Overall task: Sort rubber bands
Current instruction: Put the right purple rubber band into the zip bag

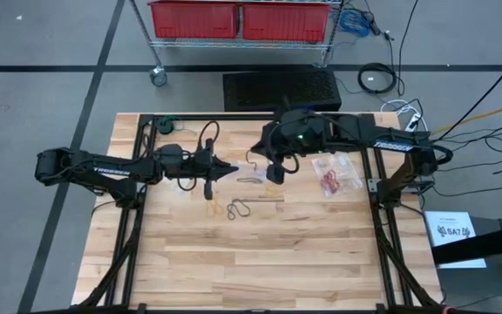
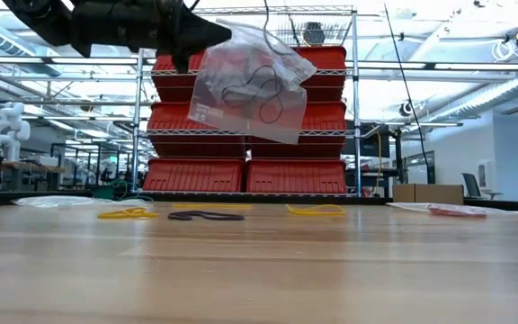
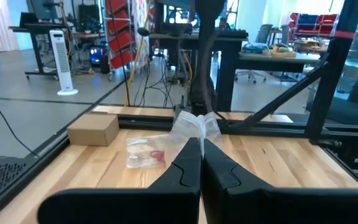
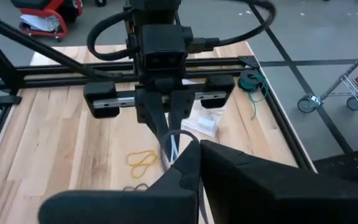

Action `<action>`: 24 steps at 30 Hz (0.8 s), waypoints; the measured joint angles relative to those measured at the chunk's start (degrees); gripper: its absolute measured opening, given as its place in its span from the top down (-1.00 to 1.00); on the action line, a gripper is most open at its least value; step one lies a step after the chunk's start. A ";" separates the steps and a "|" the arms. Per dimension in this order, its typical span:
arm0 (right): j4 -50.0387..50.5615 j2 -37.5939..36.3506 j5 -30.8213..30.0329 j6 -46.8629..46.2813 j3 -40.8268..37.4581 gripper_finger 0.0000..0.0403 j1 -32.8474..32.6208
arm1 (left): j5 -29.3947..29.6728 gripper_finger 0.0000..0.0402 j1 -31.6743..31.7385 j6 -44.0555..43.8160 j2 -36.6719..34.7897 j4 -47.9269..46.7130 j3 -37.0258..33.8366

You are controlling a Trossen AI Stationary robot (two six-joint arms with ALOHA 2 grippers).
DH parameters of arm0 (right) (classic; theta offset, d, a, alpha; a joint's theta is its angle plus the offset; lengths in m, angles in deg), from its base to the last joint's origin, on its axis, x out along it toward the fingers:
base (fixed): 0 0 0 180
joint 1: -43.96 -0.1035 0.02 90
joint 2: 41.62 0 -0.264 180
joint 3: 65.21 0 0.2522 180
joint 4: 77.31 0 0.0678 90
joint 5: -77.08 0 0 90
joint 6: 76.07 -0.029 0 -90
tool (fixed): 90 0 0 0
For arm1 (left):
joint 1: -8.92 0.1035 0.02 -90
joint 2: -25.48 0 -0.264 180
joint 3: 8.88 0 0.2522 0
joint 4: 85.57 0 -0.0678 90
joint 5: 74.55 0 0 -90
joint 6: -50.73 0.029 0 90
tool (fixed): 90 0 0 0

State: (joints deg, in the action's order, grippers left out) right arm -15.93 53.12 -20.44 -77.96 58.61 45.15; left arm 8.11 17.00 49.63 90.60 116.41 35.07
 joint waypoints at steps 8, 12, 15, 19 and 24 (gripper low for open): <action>-2.95 1.84 0.12 -0.14 -0.09 1.00 0.00 | 0.04 1.00 0.00 0.00 0.00 0.14 0.03; -2.61 1.84 0.10 -0.41 -0.08 1.00 0.00 | 0.07 1.00 0.02 0.04 0.00 0.61 0.03; -1.69 1.84 0.10 -0.99 -0.09 1.00 0.00 | 0.07 1.00 0.00 0.37 0.00 1.24 0.03; -1.50 1.82 0.12 -1.54 -1.46 1.00 0.00 | 0.09 1.00 0.02 0.50 0.00 1.53 0.03; -1.06 1.84 0.15 -2.94 -5.06 1.00 0.02 | 0.09 1.00 0.02 0.52 0.00 1.54 0.03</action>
State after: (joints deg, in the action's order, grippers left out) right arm -16.99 54.96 -20.30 -80.90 53.55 45.18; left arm 8.20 17.02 50.15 90.60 117.95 35.10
